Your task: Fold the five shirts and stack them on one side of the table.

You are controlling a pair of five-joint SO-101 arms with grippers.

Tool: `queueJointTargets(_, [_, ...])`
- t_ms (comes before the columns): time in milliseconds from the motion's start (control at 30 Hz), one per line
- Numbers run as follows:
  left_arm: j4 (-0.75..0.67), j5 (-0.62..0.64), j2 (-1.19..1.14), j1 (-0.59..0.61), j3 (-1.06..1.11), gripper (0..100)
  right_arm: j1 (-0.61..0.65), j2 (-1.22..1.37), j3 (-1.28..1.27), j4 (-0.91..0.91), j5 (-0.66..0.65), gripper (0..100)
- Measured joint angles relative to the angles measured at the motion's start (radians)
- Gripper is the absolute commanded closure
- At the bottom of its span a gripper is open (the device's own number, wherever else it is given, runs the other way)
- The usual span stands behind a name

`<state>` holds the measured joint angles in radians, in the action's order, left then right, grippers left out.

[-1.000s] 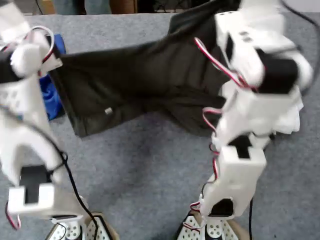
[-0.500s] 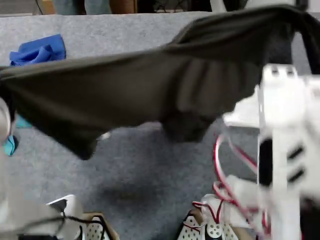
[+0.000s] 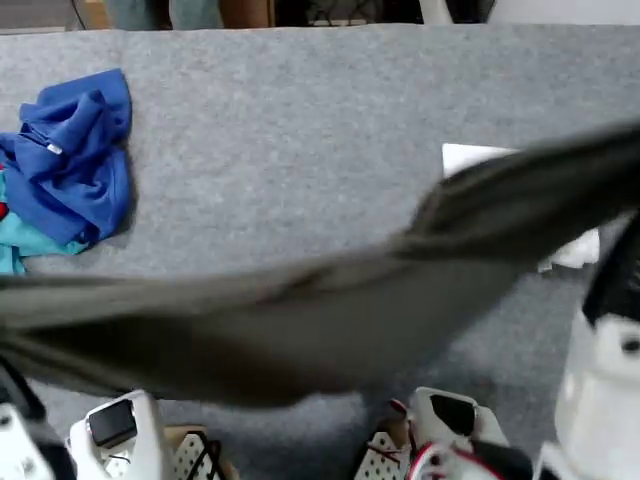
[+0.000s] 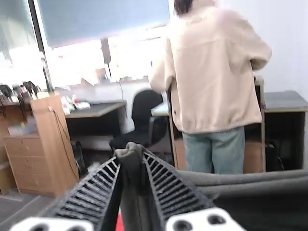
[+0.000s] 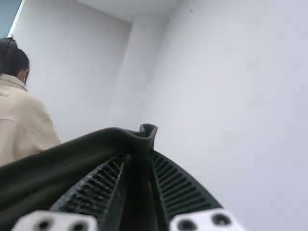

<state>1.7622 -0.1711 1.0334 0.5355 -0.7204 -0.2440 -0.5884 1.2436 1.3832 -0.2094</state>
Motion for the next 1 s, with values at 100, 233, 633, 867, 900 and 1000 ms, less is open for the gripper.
queueJointTargets(100, [0.000,-0.003,0.008,0.000,0.031,97,-0.015,-0.071,-0.144,-0.068,0.000,98.5])
queueJointTargets(233, [-0.012,-0.003,0.009,0.000,0.195,97,-0.015,-0.074,-0.394,-0.120,0.000,98.5])
queueJointTargets(633, [-0.855,0.046,-0.098,-0.272,1.217,97,0.190,0.193,-1.143,-0.588,-0.038,98.5])
queueJointTargets(867, [-1.576,0.052,-0.574,-0.287,1.307,97,0.198,0.563,-1.042,-0.796,0.068,98.5])
queueJointTargets(900, [-1.585,0.052,-0.646,-0.287,1.257,97,0.201,0.611,-0.994,-0.799,0.083,98.5])
queueJointTargets(1000, [-1.521,0.052,-0.825,-0.287,1.071,97,0.201,0.756,-0.809,-0.764,0.098,98.5])
